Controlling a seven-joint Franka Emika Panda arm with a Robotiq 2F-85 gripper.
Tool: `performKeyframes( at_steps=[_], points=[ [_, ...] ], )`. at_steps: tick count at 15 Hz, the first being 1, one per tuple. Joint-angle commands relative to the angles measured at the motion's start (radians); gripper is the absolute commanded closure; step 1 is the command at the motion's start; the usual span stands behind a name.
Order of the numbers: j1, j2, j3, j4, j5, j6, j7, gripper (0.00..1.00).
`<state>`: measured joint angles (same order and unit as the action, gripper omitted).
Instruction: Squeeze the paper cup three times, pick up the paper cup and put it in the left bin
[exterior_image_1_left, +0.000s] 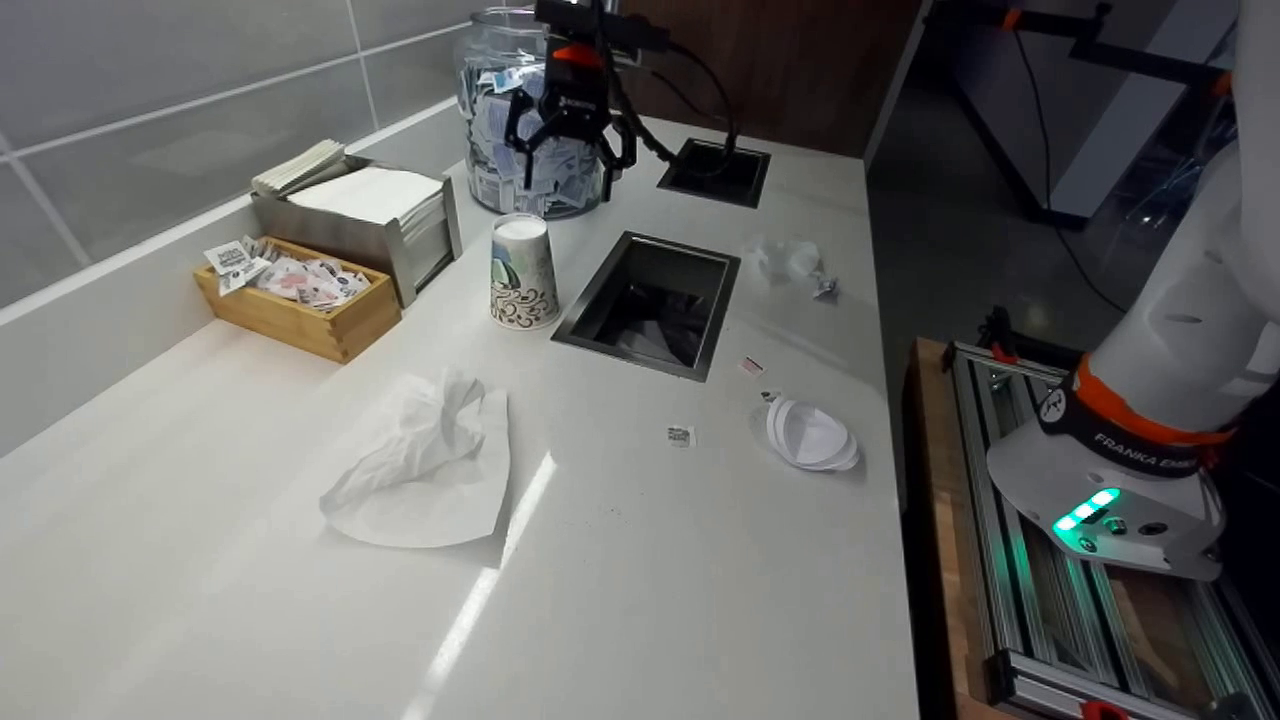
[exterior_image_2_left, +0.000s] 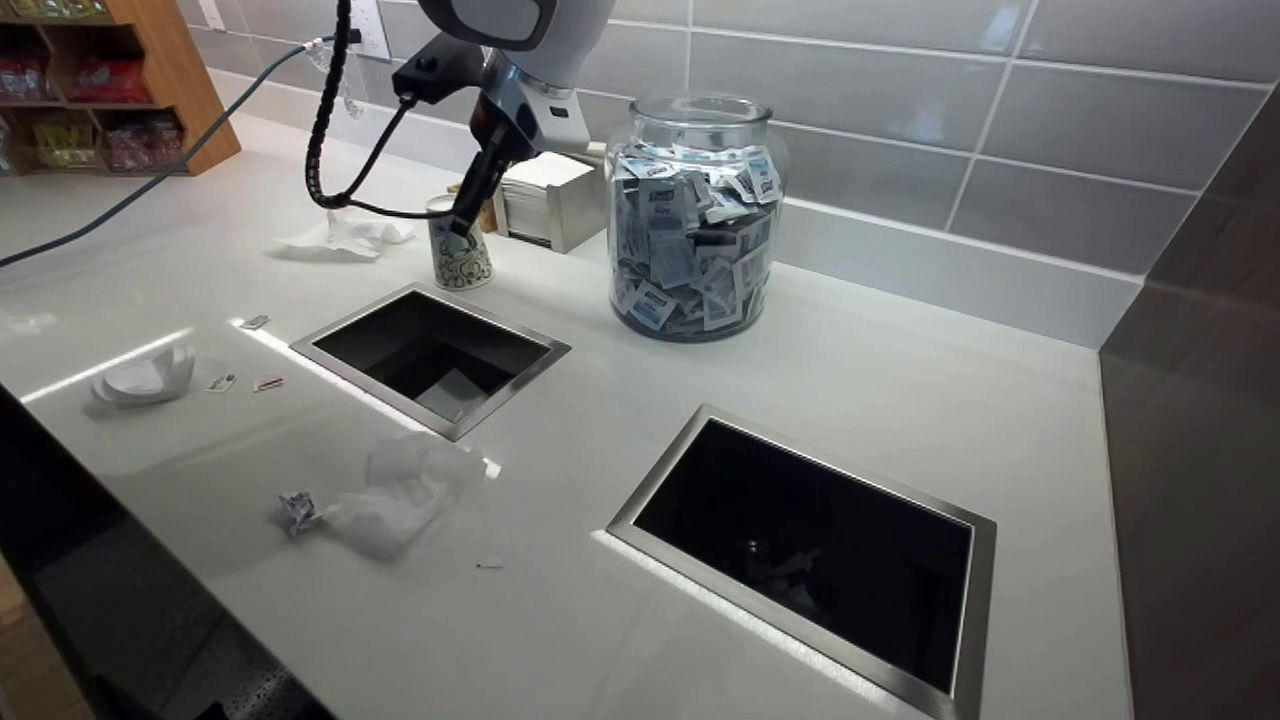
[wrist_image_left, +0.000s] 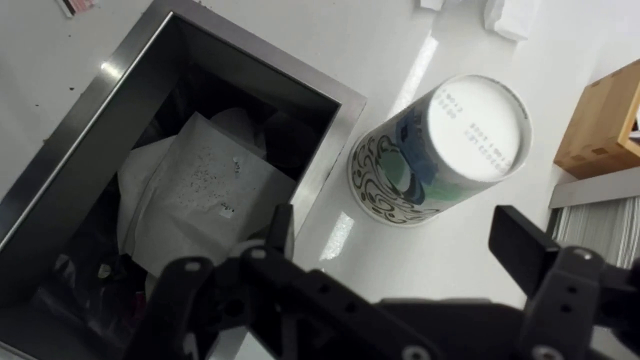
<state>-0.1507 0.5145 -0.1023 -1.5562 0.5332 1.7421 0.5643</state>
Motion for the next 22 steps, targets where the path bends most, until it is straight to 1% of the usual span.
performKeyframes(
  at_steps=[1,6,10,15,21,22],
  points=[
    [-0.017,0.11,0.012,0.132,0.052,-0.061,0.071,0.0],
    [-0.019,0.198,0.027,0.209,0.086,-0.087,0.139,0.0],
    [-0.024,0.249,0.042,0.26,0.117,-0.133,0.172,0.0],
    [-0.024,0.293,0.053,0.312,0.144,-0.193,0.199,0.0],
    [-0.018,0.327,0.061,0.349,0.147,-0.241,0.218,0.0],
    [-0.018,0.331,0.063,0.355,0.148,-0.25,0.222,0.02]
  ],
)
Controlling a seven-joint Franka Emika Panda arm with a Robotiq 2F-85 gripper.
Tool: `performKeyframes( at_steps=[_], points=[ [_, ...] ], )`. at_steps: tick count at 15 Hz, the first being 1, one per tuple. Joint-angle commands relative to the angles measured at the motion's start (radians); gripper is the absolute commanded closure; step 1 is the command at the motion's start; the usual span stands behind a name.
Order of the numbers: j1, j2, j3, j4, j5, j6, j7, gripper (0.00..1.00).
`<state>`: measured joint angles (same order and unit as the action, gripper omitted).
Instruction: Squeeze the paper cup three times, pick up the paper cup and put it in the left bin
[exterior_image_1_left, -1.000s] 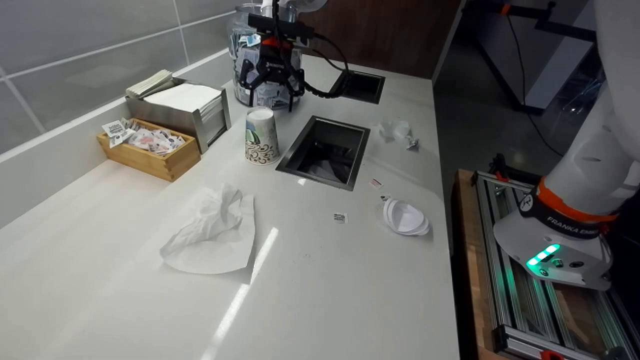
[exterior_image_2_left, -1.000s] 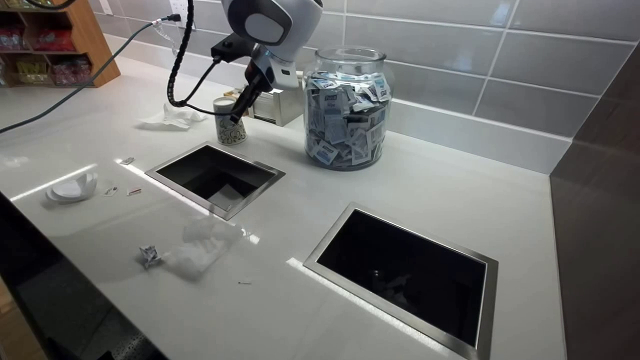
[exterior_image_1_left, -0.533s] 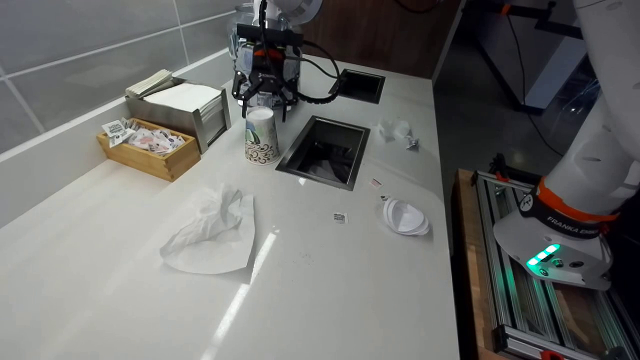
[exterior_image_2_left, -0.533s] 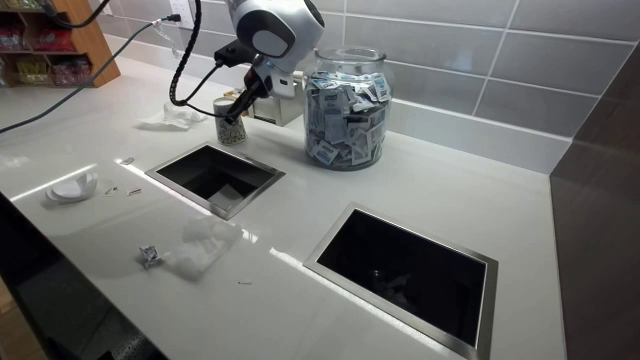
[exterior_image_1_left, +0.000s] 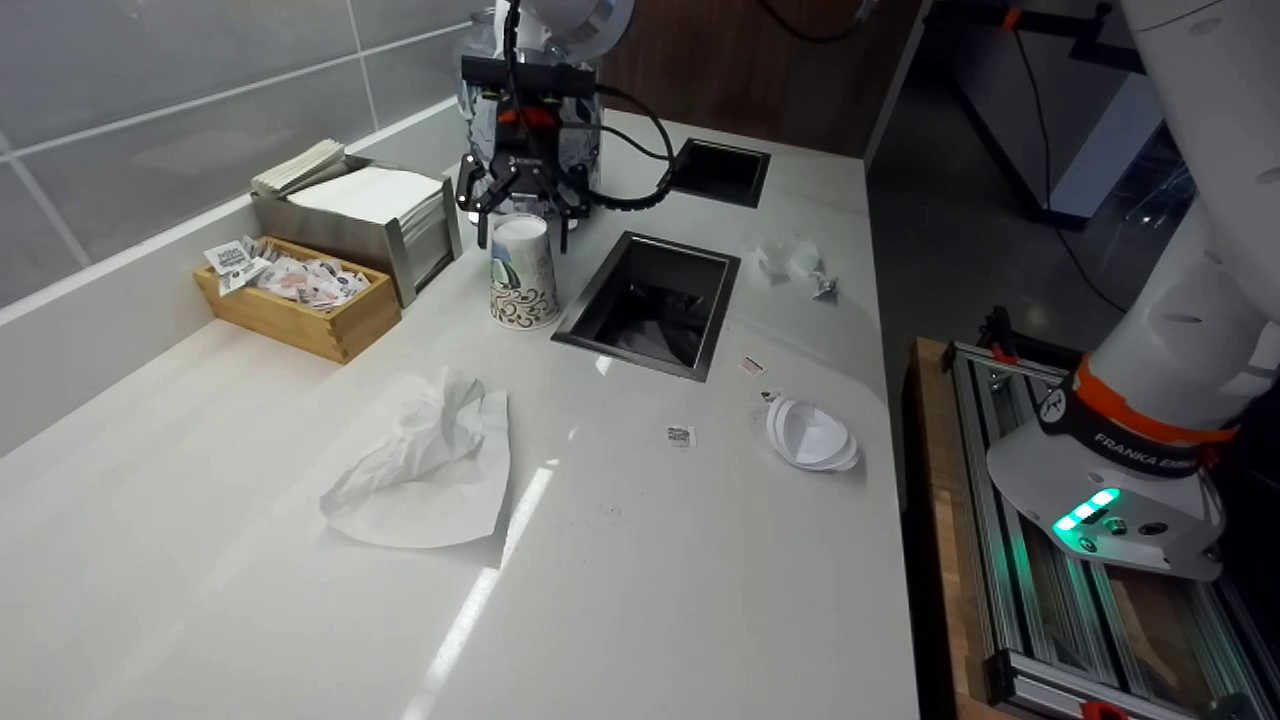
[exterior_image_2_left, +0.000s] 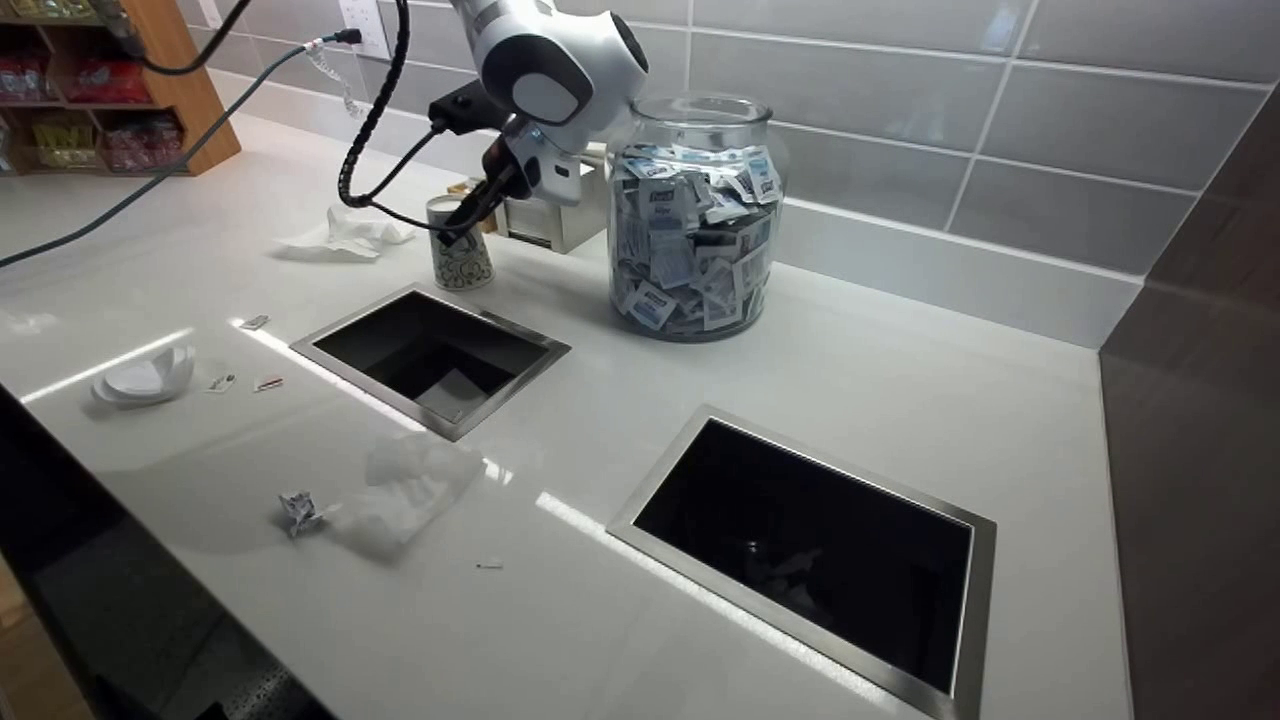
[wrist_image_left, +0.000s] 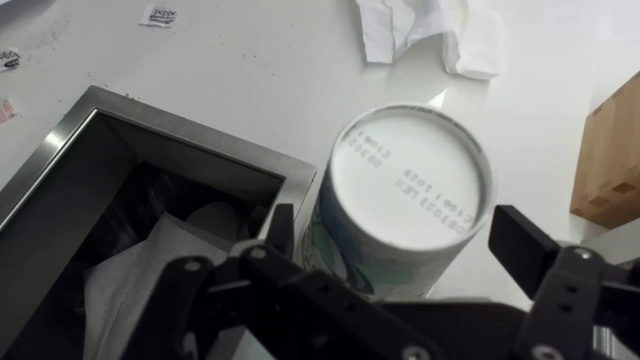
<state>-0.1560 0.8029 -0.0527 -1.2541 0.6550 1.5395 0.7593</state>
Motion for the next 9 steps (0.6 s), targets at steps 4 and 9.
performKeyframes(
  at_steps=[4,9],
  points=[
    [-0.011,0.054,0.016,0.061,0.021,-0.06,0.035,0.36],
    [-0.008,0.06,0.014,0.072,0.016,-0.068,0.042,0.64]
  ],
)
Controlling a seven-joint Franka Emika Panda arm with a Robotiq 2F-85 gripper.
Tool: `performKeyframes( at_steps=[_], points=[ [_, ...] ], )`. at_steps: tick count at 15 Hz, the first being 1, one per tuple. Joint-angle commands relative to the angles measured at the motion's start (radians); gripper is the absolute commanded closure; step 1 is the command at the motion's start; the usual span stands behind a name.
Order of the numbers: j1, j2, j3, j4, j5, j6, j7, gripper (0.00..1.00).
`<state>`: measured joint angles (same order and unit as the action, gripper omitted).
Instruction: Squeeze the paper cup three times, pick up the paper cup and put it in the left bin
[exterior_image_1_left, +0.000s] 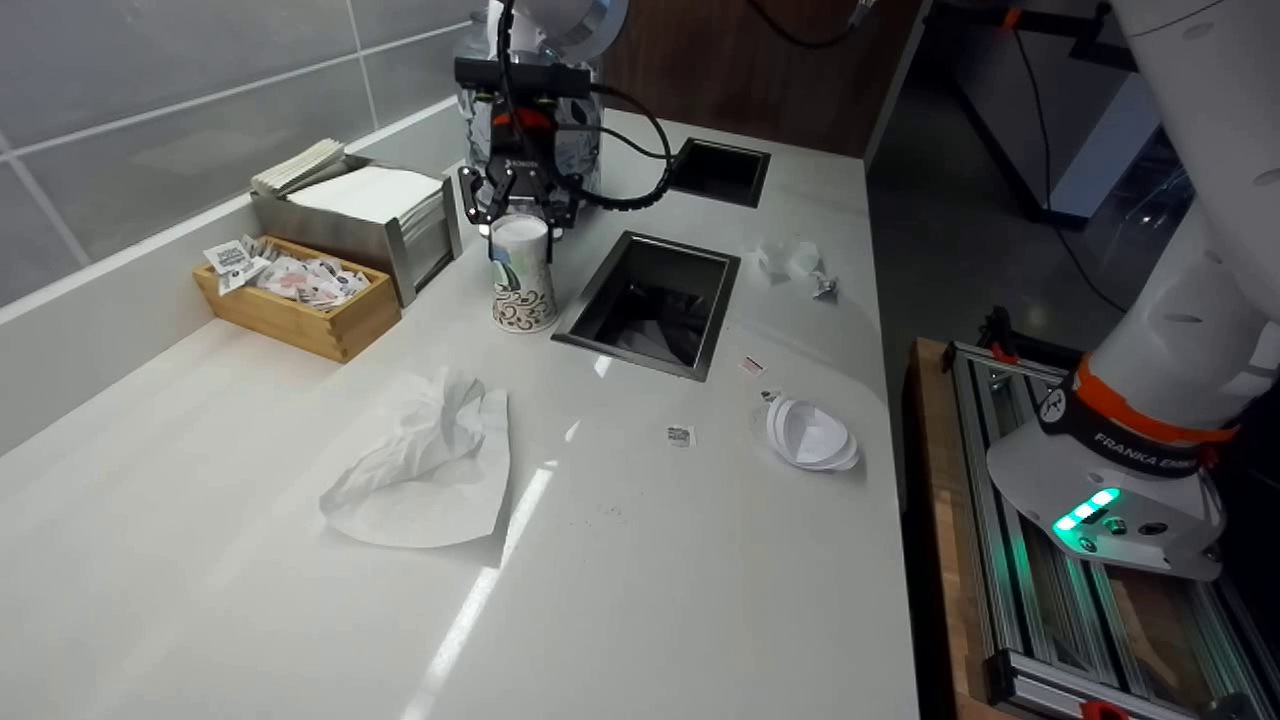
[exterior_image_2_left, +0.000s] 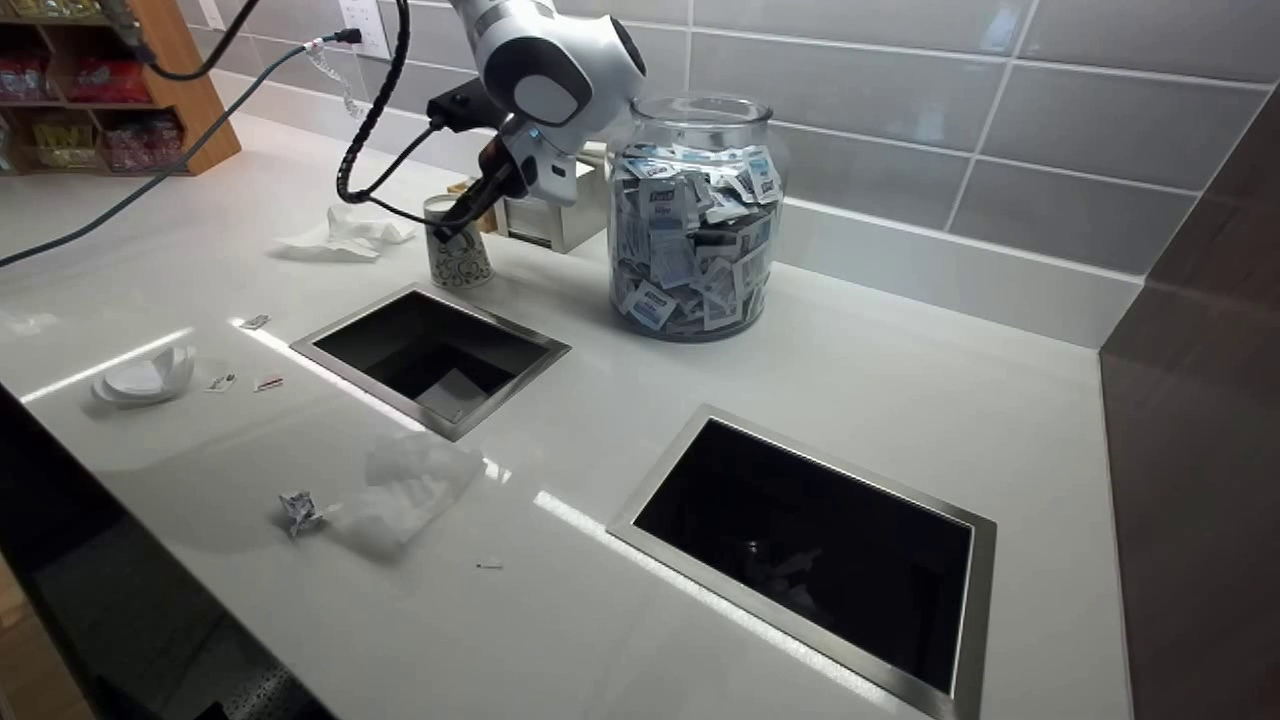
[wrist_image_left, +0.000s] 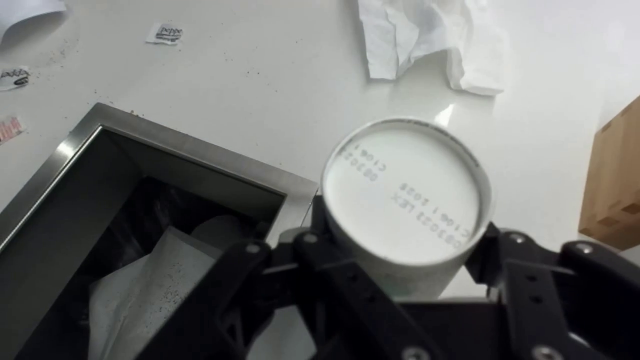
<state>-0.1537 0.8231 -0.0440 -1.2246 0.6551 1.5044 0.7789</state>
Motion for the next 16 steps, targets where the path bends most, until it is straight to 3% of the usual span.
performKeyframes(
  at_steps=[1,11,12,13,16],
  points=[
    [-0.011,0.041,0.005,0.044,0.016,-0.033,0.023,0.65],
    [-0.006,0.038,0.007,0.039,0.007,-0.039,0.014,0.67],
    [-0.006,0.038,0.007,0.04,0.005,-0.043,0.013,0.17],
    [-0.003,0.036,0.004,0.039,0.0,-0.041,0.014,0.17],
    [-0.004,0.04,0.0,0.04,-0.002,-0.043,0.021,0.0]
  ],
)
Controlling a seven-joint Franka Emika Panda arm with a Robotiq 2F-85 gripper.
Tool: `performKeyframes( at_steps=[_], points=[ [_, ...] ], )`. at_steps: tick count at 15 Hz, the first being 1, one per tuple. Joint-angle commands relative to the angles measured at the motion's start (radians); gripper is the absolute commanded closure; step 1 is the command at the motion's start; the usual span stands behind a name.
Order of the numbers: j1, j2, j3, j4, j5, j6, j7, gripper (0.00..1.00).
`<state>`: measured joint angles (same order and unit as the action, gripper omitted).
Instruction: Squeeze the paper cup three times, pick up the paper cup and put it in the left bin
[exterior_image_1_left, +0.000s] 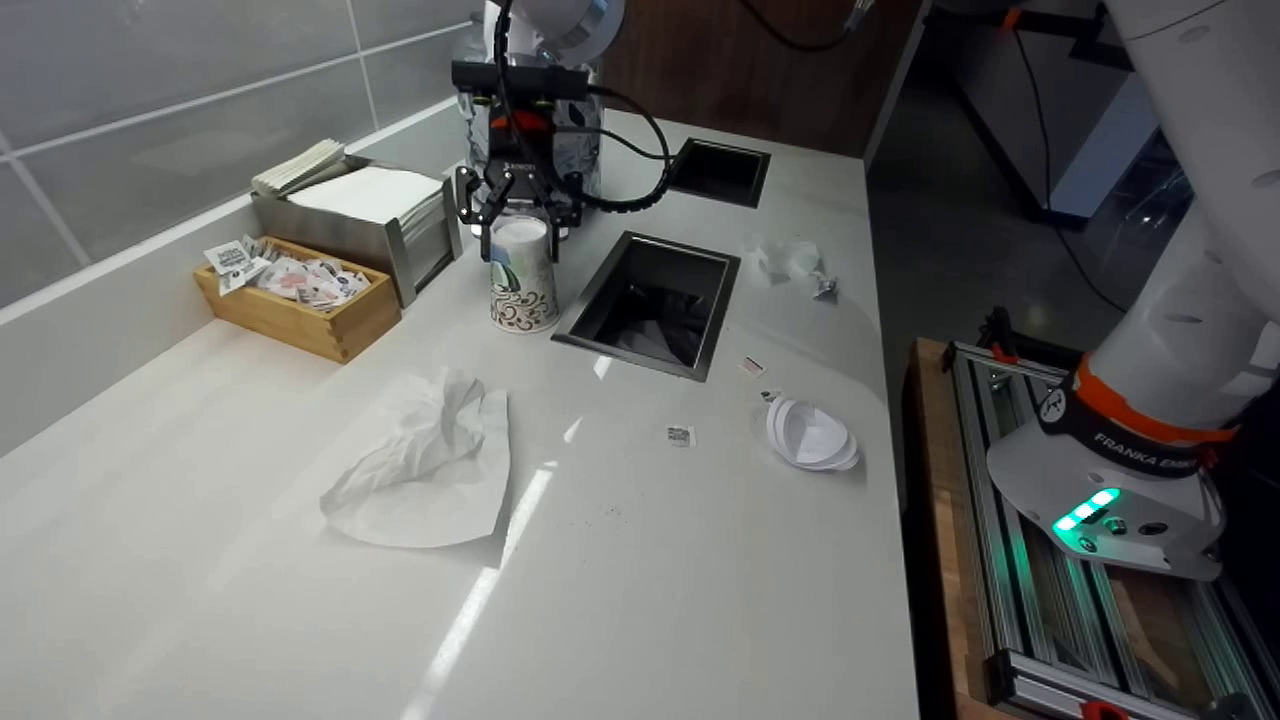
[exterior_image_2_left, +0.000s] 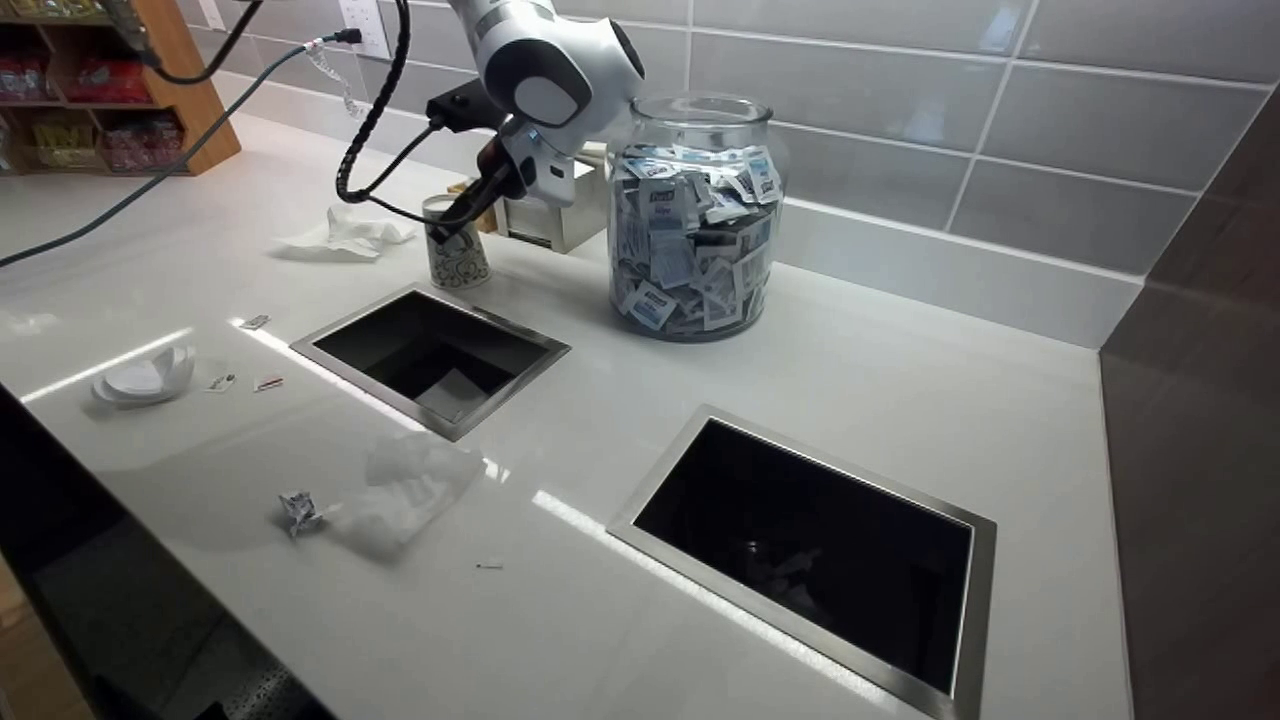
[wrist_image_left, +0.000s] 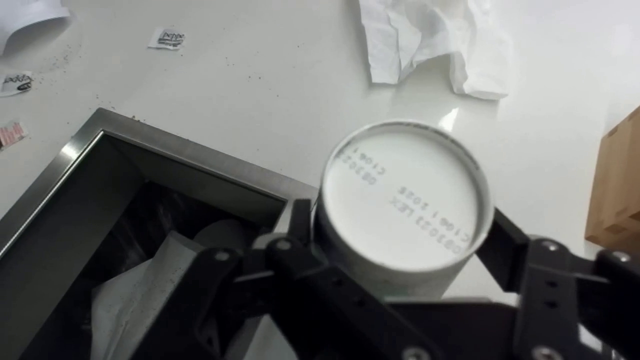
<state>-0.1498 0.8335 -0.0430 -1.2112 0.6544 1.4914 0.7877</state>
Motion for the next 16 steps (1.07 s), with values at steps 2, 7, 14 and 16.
performKeyframes(
  at_steps=[2,7,14,16],
  points=[
    [-0.008,0.03,-0.002,0.025,-0.004,-0.031,0.012,0.0],
    [-0.009,0.033,-0.003,0.018,-0.006,-0.027,0.009,0.0],
    [0.007,0.018,-0.01,-0.01,-0.059,-0.001,-0.028,0.0],
    [0.004,0.017,-0.009,-0.012,-0.074,-0.005,-0.03,0.0]
  ],
)
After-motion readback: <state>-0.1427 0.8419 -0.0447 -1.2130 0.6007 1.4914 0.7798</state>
